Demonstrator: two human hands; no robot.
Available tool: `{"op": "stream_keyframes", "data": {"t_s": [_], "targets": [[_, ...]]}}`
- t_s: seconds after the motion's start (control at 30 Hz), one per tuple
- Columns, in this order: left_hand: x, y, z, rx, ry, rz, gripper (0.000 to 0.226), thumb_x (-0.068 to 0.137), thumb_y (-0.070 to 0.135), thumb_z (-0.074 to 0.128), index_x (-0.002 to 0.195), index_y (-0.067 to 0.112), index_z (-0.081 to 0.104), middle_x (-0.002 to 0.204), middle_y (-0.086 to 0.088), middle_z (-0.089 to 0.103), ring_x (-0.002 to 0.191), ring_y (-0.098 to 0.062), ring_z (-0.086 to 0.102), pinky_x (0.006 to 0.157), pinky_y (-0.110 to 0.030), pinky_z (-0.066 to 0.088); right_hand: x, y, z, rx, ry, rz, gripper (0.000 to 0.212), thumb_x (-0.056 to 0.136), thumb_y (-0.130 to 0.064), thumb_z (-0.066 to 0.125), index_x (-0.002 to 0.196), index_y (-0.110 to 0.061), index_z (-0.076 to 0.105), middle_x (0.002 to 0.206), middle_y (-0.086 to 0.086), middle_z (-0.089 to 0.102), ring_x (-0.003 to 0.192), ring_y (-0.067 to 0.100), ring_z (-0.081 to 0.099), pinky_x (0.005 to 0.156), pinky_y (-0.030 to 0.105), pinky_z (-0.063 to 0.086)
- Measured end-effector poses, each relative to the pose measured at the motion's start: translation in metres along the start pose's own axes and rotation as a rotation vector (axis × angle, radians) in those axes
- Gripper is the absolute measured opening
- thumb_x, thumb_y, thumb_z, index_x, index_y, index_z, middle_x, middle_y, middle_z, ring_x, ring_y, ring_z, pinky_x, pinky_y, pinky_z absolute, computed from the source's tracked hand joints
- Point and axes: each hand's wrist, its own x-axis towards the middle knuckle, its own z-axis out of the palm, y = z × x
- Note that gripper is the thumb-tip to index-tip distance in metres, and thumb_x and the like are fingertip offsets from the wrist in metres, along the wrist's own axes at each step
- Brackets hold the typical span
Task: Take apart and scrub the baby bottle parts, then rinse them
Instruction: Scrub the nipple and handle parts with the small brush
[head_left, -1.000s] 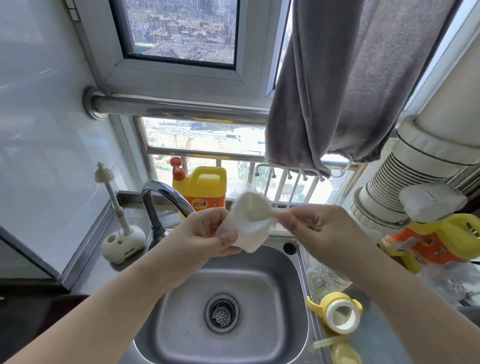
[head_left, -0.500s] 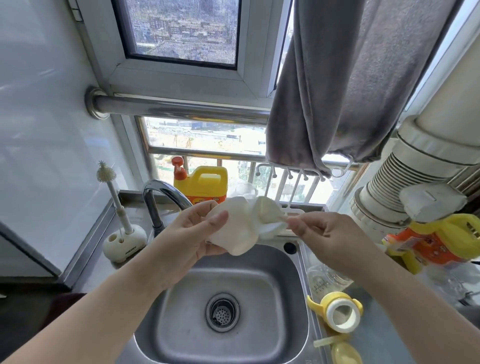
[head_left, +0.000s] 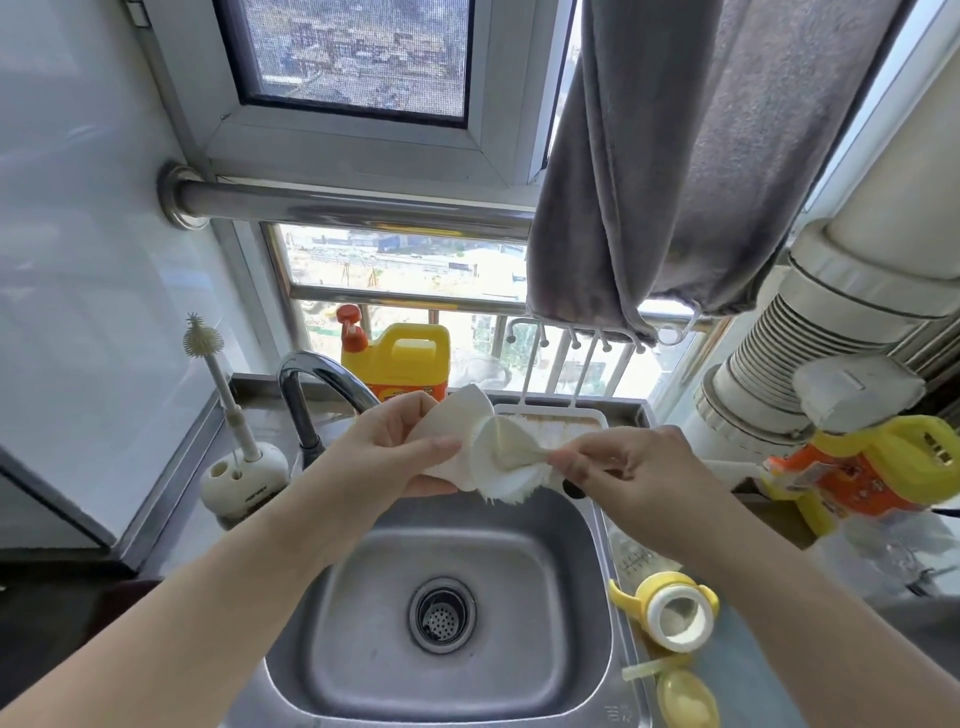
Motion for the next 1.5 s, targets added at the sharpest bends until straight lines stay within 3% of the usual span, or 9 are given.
{"op": "stream_keyframes", "data": {"t_s": [0.13, 0.23, 0.33, 0.47, 0.8, 1.0, 1.17, 1.3, 1.5], "targets": [[-0.002, -0.001, 0.002, 0.006, 0.022, 0.014, 0.035, 0.068, 0.025, 0.065, 0.099, 0.007, 0.067, 0.088, -0.004, 0.074, 0.087, -0.018, 0.07, 0.072, -0.027, 0.058, 0.004, -0.002, -0.006, -0.026, 0.037, 0.046, 0.033, 0.082, -0.064, 0.044, 0.088, -0.044, 0.069, 0.082, 0.0, 0.073, 0.073, 0.001, 0.06, 0.081, 0.027, 0.043], [-0.004, -0.002, 0.0, 0.015, -0.033, 0.017, 0.028, 0.074, 0.02, 0.069, 0.099, 0.006, 0.068, 0.097, -0.009, 0.074, 0.095, -0.02, 0.069, 0.079, -0.025, 0.056, 0.007, 0.002, -0.013, -0.029, 0.041, 0.08, 0.032, 0.083, -0.063, 0.044, 0.093, -0.045, 0.068, 0.087, -0.006, 0.074, 0.088, 0.004, 0.064, 0.094, 0.034, 0.046], [-0.002, -0.002, -0.005, 0.033, -0.044, 0.033, 0.025, 0.077, 0.018, 0.069, 0.097, 0.005, 0.069, 0.098, -0.011, 0.073, 0.095, -0.02, 0.069, 0.087, -0.027, 0.054, 0.006, -0.002, -0.007, 0.048, -0.017, 0.028, 0.03, 0.082, -0.063, 0.046, 0.092, -0.047, 0.069, 0.079, -0.009, 0.073, 0.077, 0.002, 0.065, 0.075, 0.028, 0.053], [-0.004, -0.003, -0.007, 0.04, -0.051, 0.069, 0.026, 0.078, 0.021, 0.062, 0.095, 0.004, 0.07, 0.09, -0.009, 0.073, 0.084, -0.012, 0.066, 0.081, -0.016, 0.051, 0.011, 0.002, -0.006, 0.113, 0.098, 0.087, 0.026, 0.086, -0.056, 0.046, 0.091, -0.043, 0.068, 0.058, -0.022, 0.063, 0.062, -0.008, 0.059, 0.053, 0.007, 0.038], [-0.005, -0.009, -0.004, -0.345, 0.002, -0.054, 0.031, 0.081, 0.016, 0.062, 0.104, -0.004, 0.061, 0.097, -0.017, 0.067, 0.087, -0.025, 0.064, 0.076, -0.032, 0.058, -0.005, 0.0, 0.002, 0.189, 0.059, -0.017, 0.028, 0.078, -0.062, 0.047, 0.081, -0.045, 0.069, 0.068, -0.018, 0.067, 0.064, -0.001, 0.06, 0.057, 0.014, 0.043], [0.0, -0.006, 0.001, -0.425, 0.077, -0.137, 0.038, 0.076, 0.017, 0.056, 0.108, -0.003, 0.059, 0.106, -0.021, 0.065, 0.096, -0.033, 0.063, 0.075, -0.047, 0.058, -0.007, 0.006, 0.004, 0.067, 0.172, -0.127, 0.042, 0.083, -0.066, 0.043, 0.089, -0.036, 0.072, 0.068, -0.009, 0.068, 0.065, 0.008, 0.06, 0.065, 0.036, 0.047], [0.002, -0.009, 0.003, -0.396, 0.082, -0.168, 0.04, 0.074, 0.017, 0.058, 0.108, -0.003, 0.059, 0.105, -0.021, 0.067, 0.095, -0.033, 0.065, 0.075, -0.047, 0.058, -0.003, 0.009, 0.001, 0.038, 0.25, -0.102, 0.049, 0.079, -0.072, 0.038, 0.089, -0.038, 0.072, 0.063, -0.011, 0.067, 0.058, 0.006, 0.058, 0.068, 0.028, 0.041], [0.002, -0.009, 0.005, -0.387, 0.04, -0.154, 0.029, 0.076, 0.017, 0.057, 0.1, 0.001, 0.063, 0.093, -0.017, 0.069, 0.083, -0.026, 0.066, 0.072, -0.042, 0.06, -0.006, 0.003, 0.005, -0.046, 0.114, -0.186, 0.044, 0.081, -0.069, 0.04, 0.078, -0.037, 0.07, 0.056, -0.011, 0.058, 0.057, 0.007, 0.052, 0.066, 0.024, 0.033], [0.0, -0.015, -0.003, -0.071, 0.048, 0.025, 0.012, 0.08, 0.013, 0.07, 0.09, 0.008, 0.065, 0.089, -0.005, 0.066, 0.088, -0.019, 0.06, 0.085, -0.029, 0.049, -0.009, 0.011, -0.008, 0.053, 0.11, 0.187, 0.042, 0.086, -0.058, 0.045, 0.089, -0.026, 0.072, 0.044, -0.017, 0.054, 0.044, -0.001, 0.05, 0.053, 0.02, 0.037]]}}
